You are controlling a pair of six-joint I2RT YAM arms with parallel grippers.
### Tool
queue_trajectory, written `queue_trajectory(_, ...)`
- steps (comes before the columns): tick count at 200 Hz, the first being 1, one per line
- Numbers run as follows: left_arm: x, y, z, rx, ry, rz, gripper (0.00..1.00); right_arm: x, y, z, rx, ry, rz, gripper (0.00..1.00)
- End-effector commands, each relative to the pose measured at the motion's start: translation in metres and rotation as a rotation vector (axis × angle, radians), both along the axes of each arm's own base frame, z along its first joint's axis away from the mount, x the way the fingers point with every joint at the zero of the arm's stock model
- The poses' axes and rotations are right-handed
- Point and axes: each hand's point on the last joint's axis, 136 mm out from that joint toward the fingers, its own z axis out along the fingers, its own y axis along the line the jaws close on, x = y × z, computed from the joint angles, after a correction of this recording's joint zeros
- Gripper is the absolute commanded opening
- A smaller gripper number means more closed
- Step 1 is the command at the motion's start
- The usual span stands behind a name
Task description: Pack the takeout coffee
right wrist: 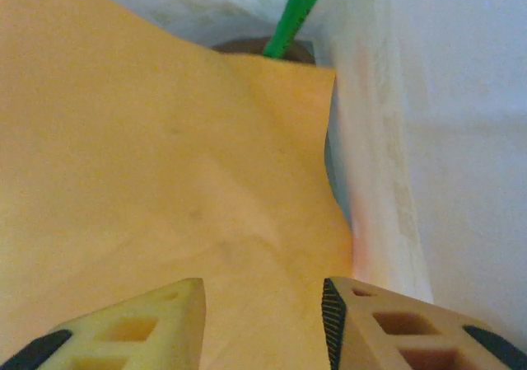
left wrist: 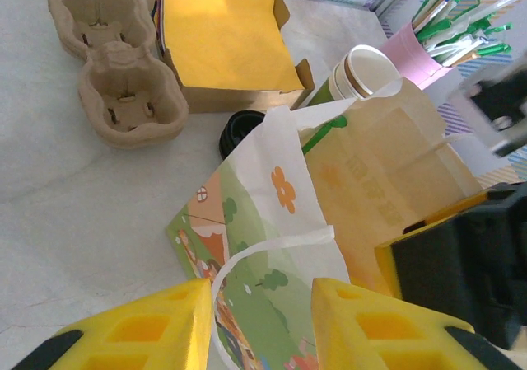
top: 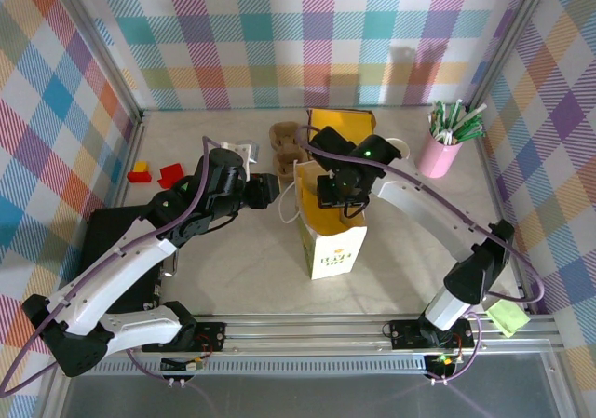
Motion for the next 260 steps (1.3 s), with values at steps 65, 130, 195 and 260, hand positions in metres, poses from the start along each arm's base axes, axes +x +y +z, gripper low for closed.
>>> queue_trajectory(65,0.006,0.01,0.02,-0.01,-0.07,0.031,0.37,-0.006,0.004,0.117,0.219,-0.264,0.144,0.49)
queue_trajectory(130,0.02,0.036,0.055,0.014,-0.196,0.159,0.43,0.013,-0.062,0.172,0.126,-0.523,0.01,0.57)
queue_trajectory(195,0.032,0.092,0.077,0.14,-0.358,0.385,0.63,0.031,-0.159,0.17,0.132,-0.594,-0.222,0.71)
queue_trajectory(260,0.037,0.149,0.059,0.29,-0.388,0.577,0.83,0.031,-0.239,0.118,0.093,-0.633,-0.47,0.89)
